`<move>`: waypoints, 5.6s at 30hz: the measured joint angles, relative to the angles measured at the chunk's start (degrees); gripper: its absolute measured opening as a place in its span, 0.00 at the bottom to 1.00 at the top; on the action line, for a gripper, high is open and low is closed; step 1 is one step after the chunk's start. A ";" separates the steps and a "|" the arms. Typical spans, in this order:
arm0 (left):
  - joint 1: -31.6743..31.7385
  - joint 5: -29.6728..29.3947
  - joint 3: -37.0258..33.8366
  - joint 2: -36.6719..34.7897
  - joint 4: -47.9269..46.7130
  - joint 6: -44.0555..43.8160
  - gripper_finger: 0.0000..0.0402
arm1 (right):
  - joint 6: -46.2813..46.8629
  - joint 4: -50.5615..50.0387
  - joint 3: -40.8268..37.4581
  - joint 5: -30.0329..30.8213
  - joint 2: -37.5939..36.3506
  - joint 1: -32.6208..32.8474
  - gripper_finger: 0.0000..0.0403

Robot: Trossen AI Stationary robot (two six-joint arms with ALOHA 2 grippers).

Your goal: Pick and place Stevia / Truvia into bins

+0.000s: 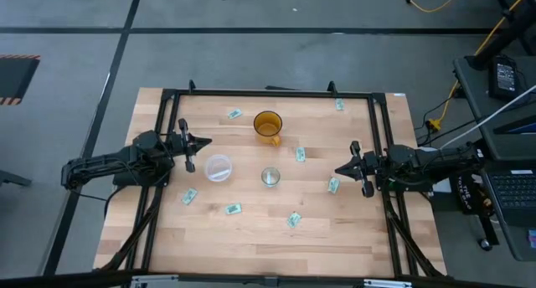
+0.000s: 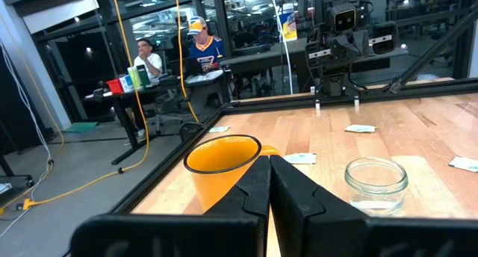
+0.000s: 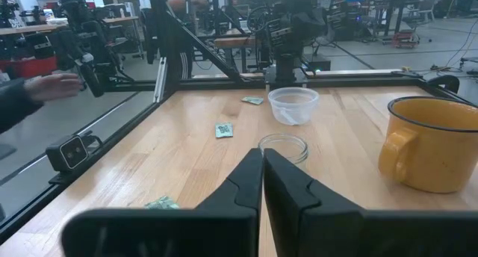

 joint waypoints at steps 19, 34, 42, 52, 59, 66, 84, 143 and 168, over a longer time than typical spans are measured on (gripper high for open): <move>0.02 0.00 0.00 -0.02 0.39 6.58 0.01 | -1.68 0.02 0.00 0.05 0.00 0.00 0.05; 0.02 -0.02 0.00 -0.02 0.96 6.54 0.01 | -3.77 7.63 0.00 18.56 0.02 -1.53 0.05; 0.00 -3.42 -0.02 0.00 4.31 6.25 0.01 | -5.84 7.80 4.56 18.63 2.52 -5.46 0.05; 0.01 -2.90 -0.02 1.25 7.01 -0.71 0.01 | 0.56 6.22 5.09 28.85 14.87 -11.60 0.05; 0.00 -7.83 0.00 6.44 12.68 -6.12 0.01 | 6.43 7.82 6.08 28.81 21.88 -17.68 0.05; 0.76 -15.43 0.00 15.18 17.85 -9.08 0.01 | 9.73 3.44 11.64 28.65 29.61 -21.61 0.05; 7.34 -0.52 7.86 41.00 25.87 -6.14 0.01 | 10.56 -13.24 29.61 25.79 56.27 -32.09 0.05; 6.11 0.00 10.43 46.95 27.70 -2.36 0.01 | 11.96 -25.32 50.18 10.98 89.48 -60.61 0.57; 6.12 0.00 10.43 46.95 27.52 -2.38 0.01 | 12.50 -21.54 50.18 11.44 91.25 -62.47 0.57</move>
